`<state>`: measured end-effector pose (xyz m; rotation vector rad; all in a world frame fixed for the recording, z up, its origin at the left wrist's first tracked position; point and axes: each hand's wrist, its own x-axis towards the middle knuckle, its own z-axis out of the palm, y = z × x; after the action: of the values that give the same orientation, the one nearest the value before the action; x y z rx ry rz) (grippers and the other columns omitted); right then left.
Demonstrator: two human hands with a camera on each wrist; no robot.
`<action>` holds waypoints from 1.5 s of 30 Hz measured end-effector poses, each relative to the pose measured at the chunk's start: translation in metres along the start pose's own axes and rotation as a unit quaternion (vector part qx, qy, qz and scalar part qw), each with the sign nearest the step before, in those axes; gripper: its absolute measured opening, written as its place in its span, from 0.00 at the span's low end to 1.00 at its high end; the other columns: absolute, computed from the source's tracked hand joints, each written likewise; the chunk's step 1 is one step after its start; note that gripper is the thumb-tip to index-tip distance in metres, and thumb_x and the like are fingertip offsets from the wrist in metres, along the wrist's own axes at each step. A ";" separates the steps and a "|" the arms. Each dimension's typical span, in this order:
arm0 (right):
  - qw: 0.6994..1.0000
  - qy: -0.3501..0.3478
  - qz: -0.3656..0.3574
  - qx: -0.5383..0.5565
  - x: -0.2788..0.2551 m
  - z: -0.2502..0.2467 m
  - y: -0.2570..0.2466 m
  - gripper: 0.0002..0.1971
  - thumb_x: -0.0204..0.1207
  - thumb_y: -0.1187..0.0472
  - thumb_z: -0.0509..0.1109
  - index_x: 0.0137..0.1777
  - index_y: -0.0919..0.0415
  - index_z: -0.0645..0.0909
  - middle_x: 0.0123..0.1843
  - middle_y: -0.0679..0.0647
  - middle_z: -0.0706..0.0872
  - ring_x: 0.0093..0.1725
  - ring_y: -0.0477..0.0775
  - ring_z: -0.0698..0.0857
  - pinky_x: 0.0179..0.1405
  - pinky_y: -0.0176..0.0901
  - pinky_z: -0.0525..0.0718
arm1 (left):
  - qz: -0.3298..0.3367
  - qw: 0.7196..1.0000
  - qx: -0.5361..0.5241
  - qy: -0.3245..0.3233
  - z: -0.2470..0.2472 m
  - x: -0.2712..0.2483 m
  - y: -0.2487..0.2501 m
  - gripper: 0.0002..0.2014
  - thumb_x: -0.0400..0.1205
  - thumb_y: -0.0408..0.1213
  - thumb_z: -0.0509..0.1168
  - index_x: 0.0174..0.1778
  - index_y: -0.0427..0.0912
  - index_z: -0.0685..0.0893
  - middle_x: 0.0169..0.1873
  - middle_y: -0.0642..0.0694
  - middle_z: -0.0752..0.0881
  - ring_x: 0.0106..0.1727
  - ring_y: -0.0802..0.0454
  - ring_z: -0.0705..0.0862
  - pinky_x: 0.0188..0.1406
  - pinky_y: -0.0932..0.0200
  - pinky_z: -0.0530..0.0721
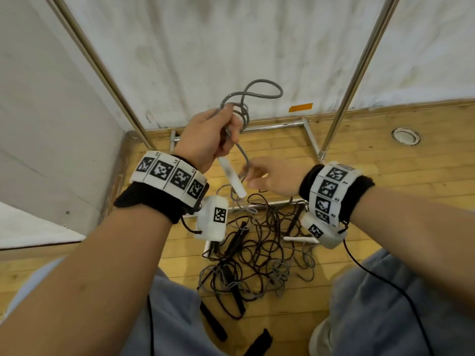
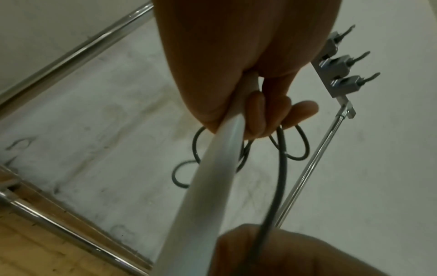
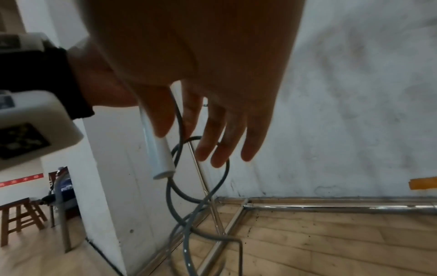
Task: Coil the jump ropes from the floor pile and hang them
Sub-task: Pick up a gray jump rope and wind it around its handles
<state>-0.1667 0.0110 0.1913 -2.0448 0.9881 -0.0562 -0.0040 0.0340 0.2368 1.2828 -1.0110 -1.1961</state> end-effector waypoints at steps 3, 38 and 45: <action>0.995 0.079 -0.012 -0.068 -0.001 -0.002 -0.001 0.05 0.81 0.57 0.65 0.52 0.56 0.79 0.60 0.54 0.82 0.60 0.57 0.80 0.58 0.50 0.77 | 0.004 1.000 -0.024 0.006 -0.006 -0.003 0.008 0.17 0.88 0.44 0.55 0.35 0.43 0.78 0.18 0.49 0.78 0.16 0.55 0.68 0.15 0.67 0.63; 0.883 0.250 0.160 0.364 0.000 -0.068 0.003 0.07 0.77 0.65 0.68 0.38 0.61 0.76 0.25 0.53 0.70 0.17 0.47 0.68 0.18 0.33 0.69 | -0.168 0.955 -0.035 0.242 -0.035 0.026 -0.027 0.22 0.78 0.58 0.66 0.31 0.43 0.72 0.10 0.53 0.73 0.18 0.54 0.70 0.25 0.61 0.71; 0.960 0.261 0.001 0.099 0.010 -0.039 -0.026 0.16 0.74 0.57 0.72 0.27 0.55 0.75 0.24 0.49 0.76 0.24 0.46 0.73 0.27 0.40 0.71 | -0.148 0.988 0.020 0.038 0.004 0.008 -0.018 0.19 0.78 0.59 0.67 0.34 0.46 0.85 0.22 0.53 0.76 0.17 0.58 0.66 0.17 0.66 0.64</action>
<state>-0.1579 -0.0133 0.2320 -1.8762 1.2437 -0.6980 -0.0079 0.0273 0.2181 1.5377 -0.8105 -1.3436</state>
